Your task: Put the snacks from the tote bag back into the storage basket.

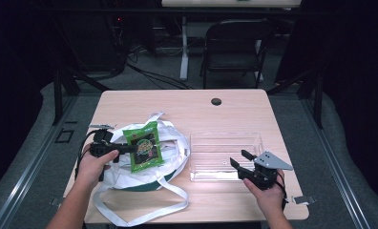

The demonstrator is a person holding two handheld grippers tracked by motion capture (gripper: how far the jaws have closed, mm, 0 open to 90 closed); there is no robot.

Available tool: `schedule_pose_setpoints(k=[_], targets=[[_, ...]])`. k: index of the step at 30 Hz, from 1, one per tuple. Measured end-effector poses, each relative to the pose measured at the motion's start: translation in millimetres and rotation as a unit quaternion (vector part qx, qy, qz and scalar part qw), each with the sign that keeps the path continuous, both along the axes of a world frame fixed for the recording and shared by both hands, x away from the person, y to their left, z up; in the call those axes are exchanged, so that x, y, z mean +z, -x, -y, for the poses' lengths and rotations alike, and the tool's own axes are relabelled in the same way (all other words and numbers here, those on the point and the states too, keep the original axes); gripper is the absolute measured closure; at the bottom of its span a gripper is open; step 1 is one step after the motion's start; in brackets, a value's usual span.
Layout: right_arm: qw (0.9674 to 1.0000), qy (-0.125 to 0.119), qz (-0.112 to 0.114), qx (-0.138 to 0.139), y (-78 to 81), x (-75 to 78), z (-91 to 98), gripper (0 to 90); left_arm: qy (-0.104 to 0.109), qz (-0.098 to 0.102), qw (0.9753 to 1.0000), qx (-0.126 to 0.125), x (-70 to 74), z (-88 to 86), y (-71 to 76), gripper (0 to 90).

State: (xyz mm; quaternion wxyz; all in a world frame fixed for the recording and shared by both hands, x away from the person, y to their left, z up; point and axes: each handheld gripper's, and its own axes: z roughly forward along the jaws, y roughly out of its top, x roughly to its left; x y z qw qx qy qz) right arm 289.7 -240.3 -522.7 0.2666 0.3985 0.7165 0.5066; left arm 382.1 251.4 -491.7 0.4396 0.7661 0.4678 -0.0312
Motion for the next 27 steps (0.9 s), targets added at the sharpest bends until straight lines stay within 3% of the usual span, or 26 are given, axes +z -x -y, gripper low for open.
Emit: schedule_pose_setpoints(k=[20, 27], targets=[[1.0000, 0.006, -0.004, -0.002, -0.3, -0.3, -1.0, 43.8, 0.013, 0.044, 0.9989, 0.004, 18.1, 5.8, -0.7, 72.4], [0.9997, 0.022, 0.003, -0.011, -0.4, 1.3, -3.9, 40.8, 0.021, 0.062, 0.9979, 0.002, 25.3, 11.1, -2.5, 72.5]])
